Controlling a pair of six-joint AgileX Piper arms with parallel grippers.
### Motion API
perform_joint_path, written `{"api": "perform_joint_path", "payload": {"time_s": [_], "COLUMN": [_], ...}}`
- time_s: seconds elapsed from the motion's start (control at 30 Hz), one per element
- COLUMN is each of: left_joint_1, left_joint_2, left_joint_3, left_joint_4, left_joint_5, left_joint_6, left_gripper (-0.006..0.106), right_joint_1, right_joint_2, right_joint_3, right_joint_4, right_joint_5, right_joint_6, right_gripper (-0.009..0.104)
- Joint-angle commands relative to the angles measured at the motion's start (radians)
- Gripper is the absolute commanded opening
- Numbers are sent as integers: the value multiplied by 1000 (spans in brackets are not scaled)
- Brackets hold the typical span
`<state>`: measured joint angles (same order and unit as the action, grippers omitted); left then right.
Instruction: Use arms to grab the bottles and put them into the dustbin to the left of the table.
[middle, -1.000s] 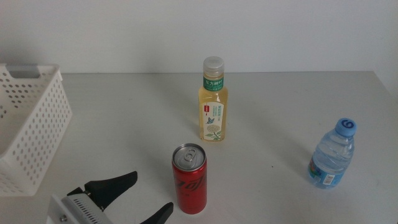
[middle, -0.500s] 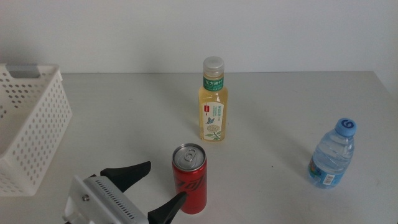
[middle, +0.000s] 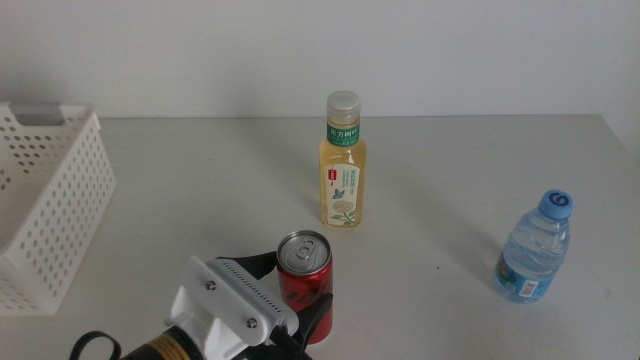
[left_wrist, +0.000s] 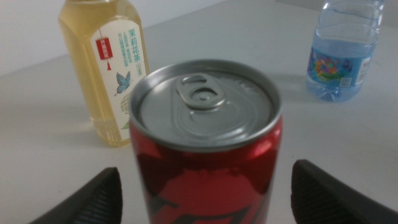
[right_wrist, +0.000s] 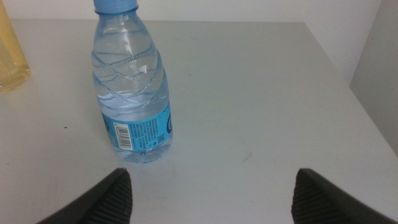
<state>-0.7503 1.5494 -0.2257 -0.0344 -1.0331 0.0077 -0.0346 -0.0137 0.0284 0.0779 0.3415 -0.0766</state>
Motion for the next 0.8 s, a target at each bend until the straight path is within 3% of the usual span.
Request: {"api": "perform_joint_path", "payload": {"time_s": [0.0, 0.23, 0.5, 0.77], "left_joint_1": [-5, -5, -5, -5], "left_joint_2": [30, 191, 270, 269], "left_joint_3": [-39, -94, -121, -121], "left_joint_4": [-13, -11, -10, -5], "left_joint_5": [-119, -271, -281, -281], "left_joint_6": [-42, -66, -73, -58], "left_gripper": [92, 92, 92, 81], "right_joint_1": [0, 0, 0, 0], "right_joint_2": [-22, -22, -22, -22], "right_joint_3": [-10, -10, -10, -10], "right_joint_4": [-5, -5, -5, -5], "right_joint_5": [-73, -73, -73, -73], "right_joint_6": [-6, -6, -6, -6], "right_gripper": [66, 66, 66, 66]}}
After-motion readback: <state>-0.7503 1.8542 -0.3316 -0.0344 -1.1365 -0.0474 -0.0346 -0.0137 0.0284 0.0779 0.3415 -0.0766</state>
